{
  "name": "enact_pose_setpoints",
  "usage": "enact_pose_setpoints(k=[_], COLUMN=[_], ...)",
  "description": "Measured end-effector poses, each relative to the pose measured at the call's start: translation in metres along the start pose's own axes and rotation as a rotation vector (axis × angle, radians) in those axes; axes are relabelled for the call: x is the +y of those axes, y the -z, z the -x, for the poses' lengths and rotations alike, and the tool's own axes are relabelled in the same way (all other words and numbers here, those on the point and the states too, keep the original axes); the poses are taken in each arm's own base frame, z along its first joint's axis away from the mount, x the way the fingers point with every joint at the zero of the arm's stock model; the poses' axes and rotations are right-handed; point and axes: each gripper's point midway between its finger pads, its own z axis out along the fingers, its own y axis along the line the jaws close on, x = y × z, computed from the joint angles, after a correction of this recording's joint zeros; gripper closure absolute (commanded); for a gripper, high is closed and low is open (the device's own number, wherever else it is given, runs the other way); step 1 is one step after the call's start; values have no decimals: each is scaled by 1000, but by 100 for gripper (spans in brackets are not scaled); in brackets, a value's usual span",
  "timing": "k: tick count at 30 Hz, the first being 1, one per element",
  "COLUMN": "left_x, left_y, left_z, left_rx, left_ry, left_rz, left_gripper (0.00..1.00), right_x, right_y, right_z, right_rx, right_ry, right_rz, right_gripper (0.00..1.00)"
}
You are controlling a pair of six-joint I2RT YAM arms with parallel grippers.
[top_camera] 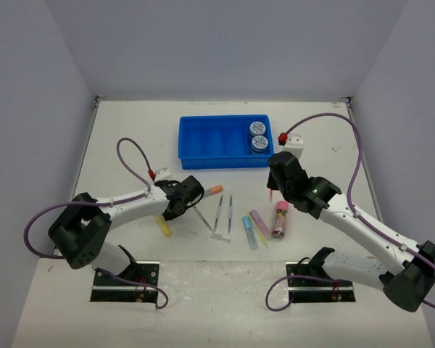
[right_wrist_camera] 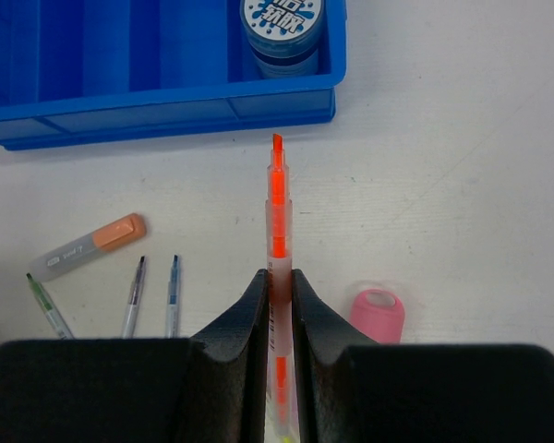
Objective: Sort the stationery into containers
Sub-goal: Close the pen cap on the pen.
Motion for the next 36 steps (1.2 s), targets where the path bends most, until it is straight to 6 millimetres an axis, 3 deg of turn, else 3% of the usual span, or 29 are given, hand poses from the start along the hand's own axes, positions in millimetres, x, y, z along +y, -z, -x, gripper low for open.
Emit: enact_pose_setpoints(k=[10, 16, 19, 21, 29, 36], left_x=[7, 7, 4, 1, -19, -43], left_y=[-7, -9, -9, -10, -8, 9], left_z=[-11, -13, -12, -11, -12, -28], left_rx=[25, 26, 24, 20, 16, 90], left_ry=[-10, -29, -65, -100, -331, -559], left_rz=[7, 3, -14, -30, -178, -395], left_gripper=[71, 82, 92, 100, 100, 98], right_x=[1, 1, 1, 1, 1, 1], right_y=[0, -2, -2, -2, -2, -3], right_z=[0, -1, -1, -1, -2, -2], right_rx=[0, 4, 5, 6, 6, 8], right_ry=[2, 7, 8, 9, 13, 21], right_rz=[1, 0, 1, 2, 2, 0], right_gripper=[100, 100, 100, 100, 100, 100])
